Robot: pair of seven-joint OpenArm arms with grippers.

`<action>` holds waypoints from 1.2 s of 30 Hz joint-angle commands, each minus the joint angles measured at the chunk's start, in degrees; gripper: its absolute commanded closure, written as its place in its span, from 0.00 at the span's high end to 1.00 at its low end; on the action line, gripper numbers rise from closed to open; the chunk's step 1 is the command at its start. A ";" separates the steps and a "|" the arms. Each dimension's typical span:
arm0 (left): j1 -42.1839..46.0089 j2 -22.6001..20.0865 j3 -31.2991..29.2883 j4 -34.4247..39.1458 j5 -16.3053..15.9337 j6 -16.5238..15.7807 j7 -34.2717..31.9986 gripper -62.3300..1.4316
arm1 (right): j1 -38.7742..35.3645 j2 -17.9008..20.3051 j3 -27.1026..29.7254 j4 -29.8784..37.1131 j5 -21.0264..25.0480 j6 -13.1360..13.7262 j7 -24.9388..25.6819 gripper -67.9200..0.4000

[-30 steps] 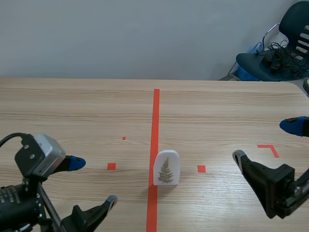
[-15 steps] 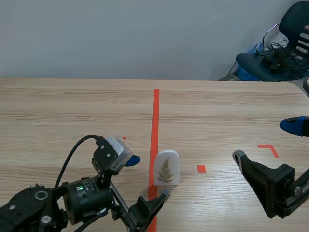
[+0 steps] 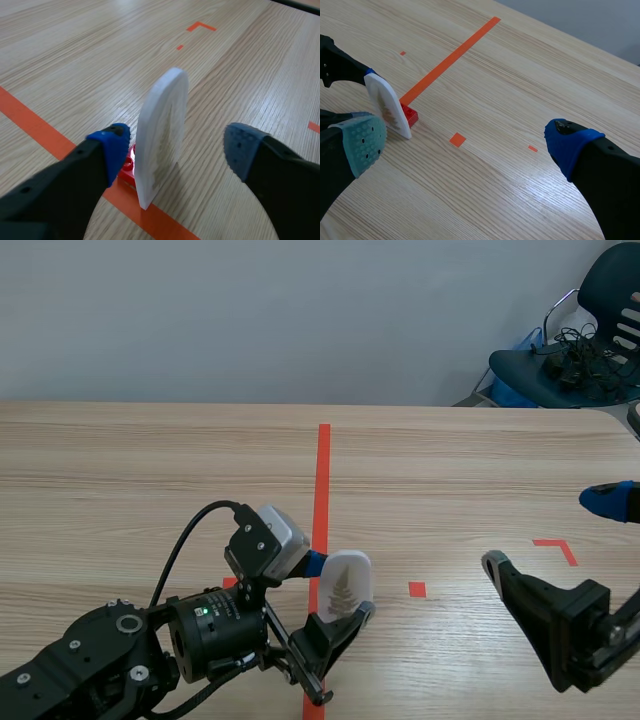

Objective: Do the leaf sorting experiment

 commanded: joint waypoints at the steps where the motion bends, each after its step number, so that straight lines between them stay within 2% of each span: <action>1: -0.31 0.17 -0.20 1.05 -0.61 -0.33 -1.81 0.50 | 0.20 -0.02 0.52 0.85 0.46 -0.22 0.63 1.00; 3: -0.35 0.37 -0.20 1.05 -0.68 -0.22 -1.88 0.43 | 0.20 -0.02 0.52 0.85 0.46 -0.22 0.63 1.00; 7: -0.46 0.94 -0.20 1.05 -0.83 0.13 -1.84 0.18 | 0.20 -0.02 0.52 0.85 0.46 -0.22 0.59 1.00; 9: -0.46 1.07 -0.20 1.05 -0.83 0.11 -1.84 0.09 | 0.20 -0.02 0.52 0.85 0.46 -0.22 0.39 1.00; 14: -0.44 1.25 -0.22 1.40 -1.07 -0.24 -1.81 0.09 | 0.20 -0.02 0.52 0.85 0.46 -0.22 0.22 1.00; 16: -0.17 0.61 -0.74 2.97 -2.19 -2.56 -1.51 0.09 | 0.20 -0.02 0.52 0.85 0.46 -0.22 0.22 1.00; 18: 0.61 -0.39 -2.16 5.84 -2.97 -3.56 -1.40 0.09 | 0.20 -0.02 0.52 0.85 0.48 -0.22 0.24 1.00; 21: 2.10 -2.36 -6.75 10.40 -6.34 -3.54 -1.14 0.09 | 0.20 -0.02 0.52 0.85 0.50 -0.22 0.24 1.00; 25: 3.43 -5.42 -16.31 12.35 -12.98 -3.23 1.81 0.09 | 0.20 -0.02 0.52 0.85 0.50 -0.22 0.24 1.00; 30: 5.01 -11.34 -26.56 11.13 -19.26 2.01 5.09 0.09 | 0.20 -0.02 0.52 0.85 0.50 -0.22 0.24 1.00; 32: 5.46 -13.70 -29.00 9.46 -21.18 3.80 5.40 0.09 | 0.20 -0.02 0.52 0.85 0.50 -0.22 0.26 1.00; 36: 5.51 -16.55 -31.76 3.74 -24.09 5.16 5.70 0.09 | 0.20 -0.02 0.52 0.85 0.50 -0.22 0.26 1.00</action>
